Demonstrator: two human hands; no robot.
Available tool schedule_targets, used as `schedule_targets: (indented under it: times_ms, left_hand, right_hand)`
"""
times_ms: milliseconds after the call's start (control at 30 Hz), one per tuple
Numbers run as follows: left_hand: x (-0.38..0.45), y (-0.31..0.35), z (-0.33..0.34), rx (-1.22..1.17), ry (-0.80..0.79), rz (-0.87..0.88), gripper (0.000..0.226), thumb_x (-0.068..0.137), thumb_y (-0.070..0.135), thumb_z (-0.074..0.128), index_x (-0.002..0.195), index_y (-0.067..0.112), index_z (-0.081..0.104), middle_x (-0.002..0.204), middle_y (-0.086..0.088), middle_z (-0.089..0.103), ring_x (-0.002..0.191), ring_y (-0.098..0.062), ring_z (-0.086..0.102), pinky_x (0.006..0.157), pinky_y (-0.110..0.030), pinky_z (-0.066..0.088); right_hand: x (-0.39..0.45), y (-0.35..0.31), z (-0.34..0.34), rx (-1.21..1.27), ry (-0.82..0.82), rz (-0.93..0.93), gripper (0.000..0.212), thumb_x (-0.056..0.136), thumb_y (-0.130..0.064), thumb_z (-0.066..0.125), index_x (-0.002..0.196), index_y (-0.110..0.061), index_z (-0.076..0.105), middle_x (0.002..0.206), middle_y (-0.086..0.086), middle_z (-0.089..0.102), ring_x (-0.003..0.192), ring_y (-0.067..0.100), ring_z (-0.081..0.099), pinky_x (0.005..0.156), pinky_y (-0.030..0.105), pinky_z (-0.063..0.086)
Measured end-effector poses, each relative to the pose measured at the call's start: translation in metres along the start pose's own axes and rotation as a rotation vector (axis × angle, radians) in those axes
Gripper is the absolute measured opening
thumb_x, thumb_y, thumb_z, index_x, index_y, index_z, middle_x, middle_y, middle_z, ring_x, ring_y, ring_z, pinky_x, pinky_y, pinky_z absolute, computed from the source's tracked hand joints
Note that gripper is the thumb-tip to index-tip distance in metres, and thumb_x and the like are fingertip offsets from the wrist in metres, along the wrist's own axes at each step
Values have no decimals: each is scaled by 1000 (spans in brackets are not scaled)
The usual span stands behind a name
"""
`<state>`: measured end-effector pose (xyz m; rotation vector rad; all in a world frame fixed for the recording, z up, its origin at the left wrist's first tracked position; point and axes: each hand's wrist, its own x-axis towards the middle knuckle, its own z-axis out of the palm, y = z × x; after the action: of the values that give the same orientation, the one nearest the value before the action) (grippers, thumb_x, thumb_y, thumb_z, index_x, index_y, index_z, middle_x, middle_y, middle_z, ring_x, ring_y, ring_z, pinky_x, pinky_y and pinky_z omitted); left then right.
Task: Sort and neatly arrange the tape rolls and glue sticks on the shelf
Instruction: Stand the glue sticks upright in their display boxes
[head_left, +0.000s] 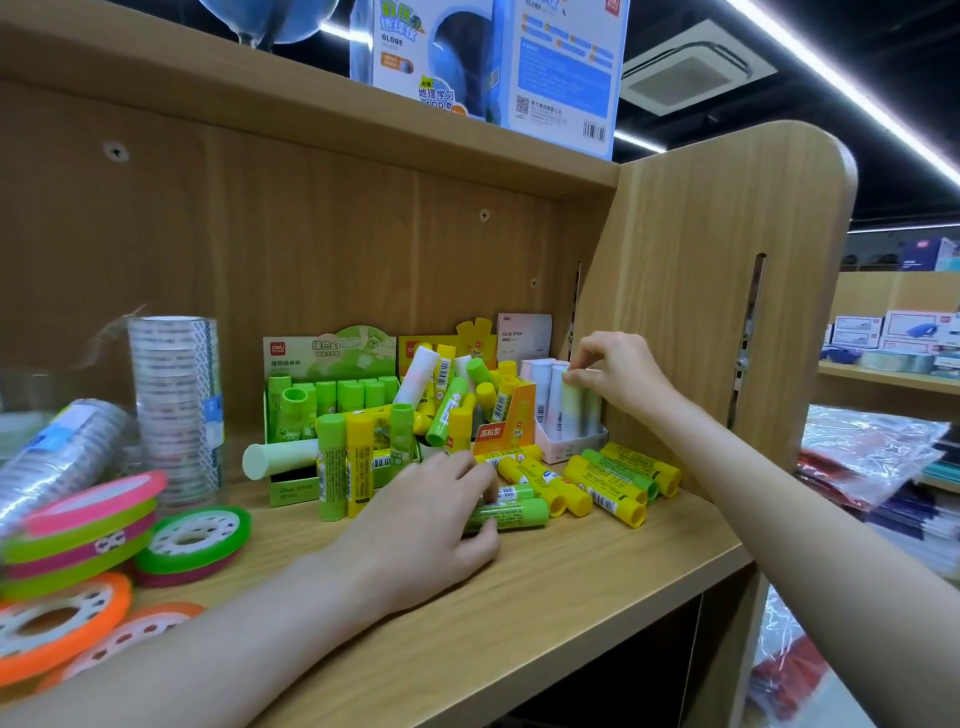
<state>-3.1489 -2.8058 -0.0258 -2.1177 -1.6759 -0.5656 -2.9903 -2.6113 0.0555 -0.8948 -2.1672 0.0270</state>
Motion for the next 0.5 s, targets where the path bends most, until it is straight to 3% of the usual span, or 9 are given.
schedule_targets:
  times_ms: [200,367,500]
  left_hand:
    - [0,1,0,4,2,2,64,69,57,7,106,25,48,100,9,45,100,-10,44,88,-26,39]
    - [0,0,0,10,-2,1,63,69,57,8,106,25,48,100,9,46,100,-11,45,88,-27,39]
    - [1,0,0,26,-4,-2,61,69,56,7,106,26,47,100,9,46,100,-11,45,88,-27,39]
  right_hand:
    - [-2,3,-2,-98,2,23,8,84,-11,66,83,-3,68,94,9,67,90,21,56,75,28,41]
    - [2,2,-15,-162,-124,15,18,88,-7,55,96,-7,72,103,8,68,102,22,59,83,24,40]
    - [6,-13,-22,-59,-63,-15,22,91,-8,53,104,-10,70,102,1,68,92,12,57,80,19,38]
